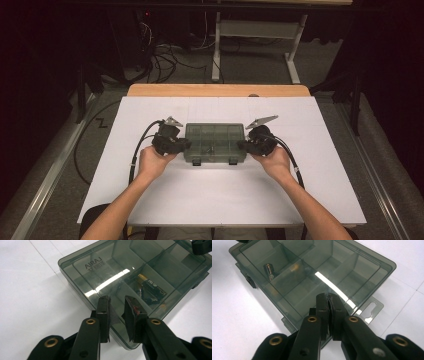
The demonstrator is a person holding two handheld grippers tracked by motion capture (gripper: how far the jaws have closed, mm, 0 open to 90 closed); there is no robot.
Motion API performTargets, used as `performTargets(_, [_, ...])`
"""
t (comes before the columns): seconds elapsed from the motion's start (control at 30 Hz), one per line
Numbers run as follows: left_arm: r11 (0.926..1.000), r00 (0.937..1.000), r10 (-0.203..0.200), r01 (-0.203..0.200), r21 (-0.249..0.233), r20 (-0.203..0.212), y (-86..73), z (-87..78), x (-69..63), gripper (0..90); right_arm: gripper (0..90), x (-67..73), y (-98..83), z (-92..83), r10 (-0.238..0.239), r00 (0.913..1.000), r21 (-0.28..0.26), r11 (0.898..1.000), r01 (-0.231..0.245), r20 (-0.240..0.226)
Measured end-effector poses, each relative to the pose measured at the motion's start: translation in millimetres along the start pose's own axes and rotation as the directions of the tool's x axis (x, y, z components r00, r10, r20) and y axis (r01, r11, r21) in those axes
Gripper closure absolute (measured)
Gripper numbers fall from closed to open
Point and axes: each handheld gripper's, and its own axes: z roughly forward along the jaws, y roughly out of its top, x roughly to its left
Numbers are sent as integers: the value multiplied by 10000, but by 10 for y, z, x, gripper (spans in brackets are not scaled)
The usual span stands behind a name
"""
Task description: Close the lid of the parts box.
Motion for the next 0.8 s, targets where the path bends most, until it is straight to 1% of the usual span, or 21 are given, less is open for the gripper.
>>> performTargets(0.03, [10000, 10000, 15, -15, 16, -10, 0, 0, -3, 737, 894, 1, -5, 1, -92, 10000, -57, 9999, 92, 32])
performTargets(0.1, [10000, 10000, 84, -84, 17, -34, -5, 1, -15, 728, 893, 5, -6, -6, -147, 9999, -4, 9999, 147, 2])
performTargets(0.17, [9999, 9999, 152, -152, 36, -27, -10, 0, -25, 719, 888, 22, -3, -12, -210, 9998, 51, 9998, 210, 69])
performTargets(0.2, [9999, 9999, 154, -154, 12, -14, -10, -1, -29, 713, 885, 34, -3, -15, -142, 9999, 79, 9999, 141, 78])
performTargets(0.33, [9997, 9998, 168, -167, -155, 60, 9, -20, -40, 673, 867, 34, 11, -52, -251, 9996, -203, 9995, 252, 87])
performTargets(0.37, [9996, 9998, 148, -146, -228, 95, 15, -27, -46, 662, 863, 29, 16, -67, -303, 9995, -271, 9992, 306, 103])
performTargets(0.4, [9993, 9998, 162, -157, -354, 134, 22, -36, -51, 647, 856, 32, 20, -87, -211, 9997, -295, 9993, 215, 122])
performTargets(0.47, [9988, 9996, 169, -159, -462, 216, 33, -56, -56, 616, 841, 13, 22, -121, -267, 9995, -515, 9983, 274, 143])
performTargets(0.53, [9984, 9994, 173, -157, -550, 289, 41, -74, -63, 582, 819, 7, 22, -145, -132, 9998, -605, 9981, 142, 170])
performTargets(0.63, [9964, 9991, 224, -193, -825, 366, 57, -103, -78, 534, 784, -3, 20, -184, -46, 9997, -803, 9967, 64, 227])
performTargets(0.73, [9933, 9987, 209, -154, -1149, 469, 79, -130, -89, 497, 741, -11, 21, -228, -2, 9997, -1016, 9948, 25, 228])
performTargets(0.8, [9899, 9981, 365, -293, -1389, 495, 84, -149, -94, 471, 725, -20, 20, -264, 25, 9997, -1189, 9929, 4, 238])
